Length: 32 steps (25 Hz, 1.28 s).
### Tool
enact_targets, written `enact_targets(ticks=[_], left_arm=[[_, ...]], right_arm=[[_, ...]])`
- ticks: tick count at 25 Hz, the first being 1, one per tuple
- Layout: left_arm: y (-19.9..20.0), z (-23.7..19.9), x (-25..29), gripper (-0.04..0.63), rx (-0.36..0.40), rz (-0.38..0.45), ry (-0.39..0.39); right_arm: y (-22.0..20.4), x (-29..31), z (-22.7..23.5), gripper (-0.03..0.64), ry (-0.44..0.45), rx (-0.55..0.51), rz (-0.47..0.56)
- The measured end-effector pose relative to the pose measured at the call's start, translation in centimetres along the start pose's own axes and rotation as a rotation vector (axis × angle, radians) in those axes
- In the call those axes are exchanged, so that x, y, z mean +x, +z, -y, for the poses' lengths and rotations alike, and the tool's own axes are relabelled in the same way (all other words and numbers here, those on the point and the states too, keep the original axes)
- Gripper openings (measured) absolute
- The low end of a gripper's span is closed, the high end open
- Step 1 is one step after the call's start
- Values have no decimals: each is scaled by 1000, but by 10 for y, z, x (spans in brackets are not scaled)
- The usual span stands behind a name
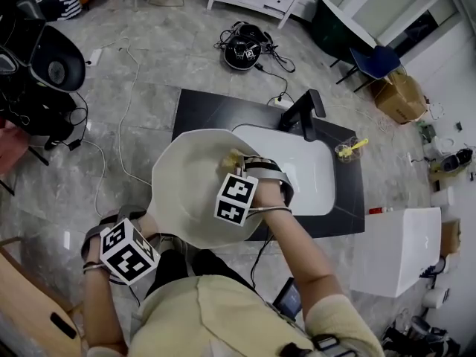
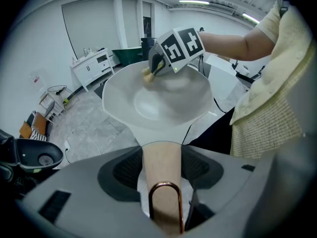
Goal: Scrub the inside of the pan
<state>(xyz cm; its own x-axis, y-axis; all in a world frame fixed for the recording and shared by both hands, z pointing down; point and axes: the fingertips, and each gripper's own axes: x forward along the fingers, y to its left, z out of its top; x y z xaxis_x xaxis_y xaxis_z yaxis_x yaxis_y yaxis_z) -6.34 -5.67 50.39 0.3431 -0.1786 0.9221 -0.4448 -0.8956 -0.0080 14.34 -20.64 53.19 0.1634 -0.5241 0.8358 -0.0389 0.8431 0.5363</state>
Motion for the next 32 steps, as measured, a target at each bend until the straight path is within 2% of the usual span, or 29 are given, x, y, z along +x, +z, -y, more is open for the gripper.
enact_targets(ticks=[18, 24, 32], left_arm=[[0, 1, -1, 249, -5, 39, 20], [0, 2, -1, 249, -8, 55, 29], [-2, 2, -4, 250, 10, 77, 26]], right_arm=[[38, -3, 38, 52, -214, 36, 141], [41, -4, 37, 52, -219, 87, 186], [41, -19, 26, 52, -170, 187, 251]])
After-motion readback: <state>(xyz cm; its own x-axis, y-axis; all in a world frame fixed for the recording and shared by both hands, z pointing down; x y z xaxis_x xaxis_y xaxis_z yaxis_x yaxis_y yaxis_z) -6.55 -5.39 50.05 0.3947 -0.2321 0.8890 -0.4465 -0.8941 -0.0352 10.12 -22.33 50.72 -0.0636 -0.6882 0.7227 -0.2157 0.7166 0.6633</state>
